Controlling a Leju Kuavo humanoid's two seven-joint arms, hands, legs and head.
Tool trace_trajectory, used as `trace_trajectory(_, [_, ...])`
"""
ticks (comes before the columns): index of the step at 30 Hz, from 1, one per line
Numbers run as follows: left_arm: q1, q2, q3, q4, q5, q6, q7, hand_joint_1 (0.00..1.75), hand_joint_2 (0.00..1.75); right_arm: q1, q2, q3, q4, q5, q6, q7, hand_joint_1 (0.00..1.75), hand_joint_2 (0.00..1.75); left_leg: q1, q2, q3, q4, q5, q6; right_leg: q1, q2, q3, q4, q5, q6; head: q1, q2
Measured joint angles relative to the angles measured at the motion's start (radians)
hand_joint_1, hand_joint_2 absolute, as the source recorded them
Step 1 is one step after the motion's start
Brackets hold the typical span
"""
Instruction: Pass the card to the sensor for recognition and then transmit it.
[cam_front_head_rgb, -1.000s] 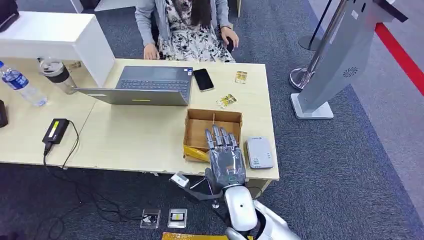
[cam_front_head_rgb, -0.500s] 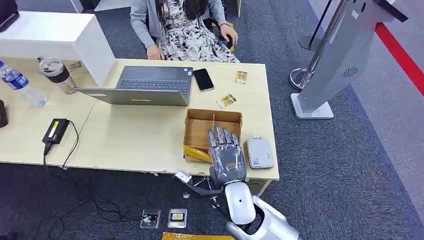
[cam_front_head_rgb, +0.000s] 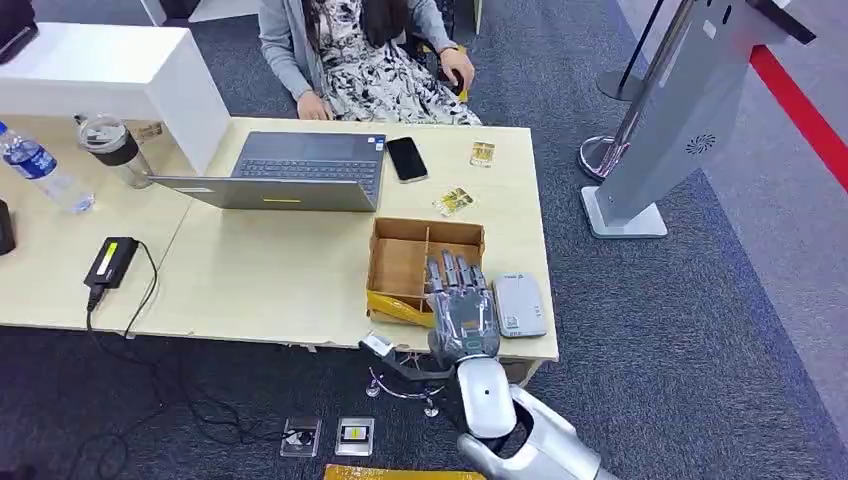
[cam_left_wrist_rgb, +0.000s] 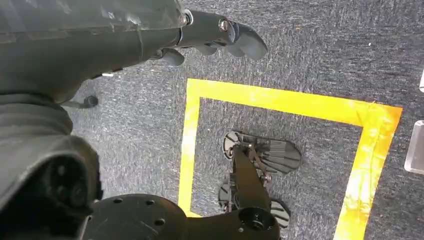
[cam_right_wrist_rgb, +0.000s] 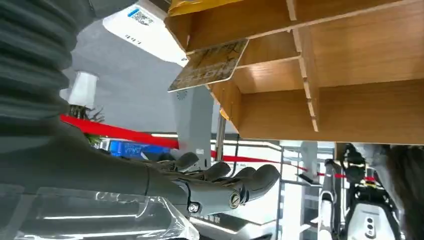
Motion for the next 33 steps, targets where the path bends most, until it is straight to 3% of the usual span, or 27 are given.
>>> trace_trajectory(33, [0.0,0.0,0.0,0.0,-0.011,-0.002,0.008,0.0,0.0,-0.042,-0.031,-0.016,0.007,-0.059,0.011,0.002,0.0,1.75,0.0,0.0,0.0,0.0,0.0,0.0,0.0,0.0,0.0,0.0,0.0,0.0,0.0,0.0])
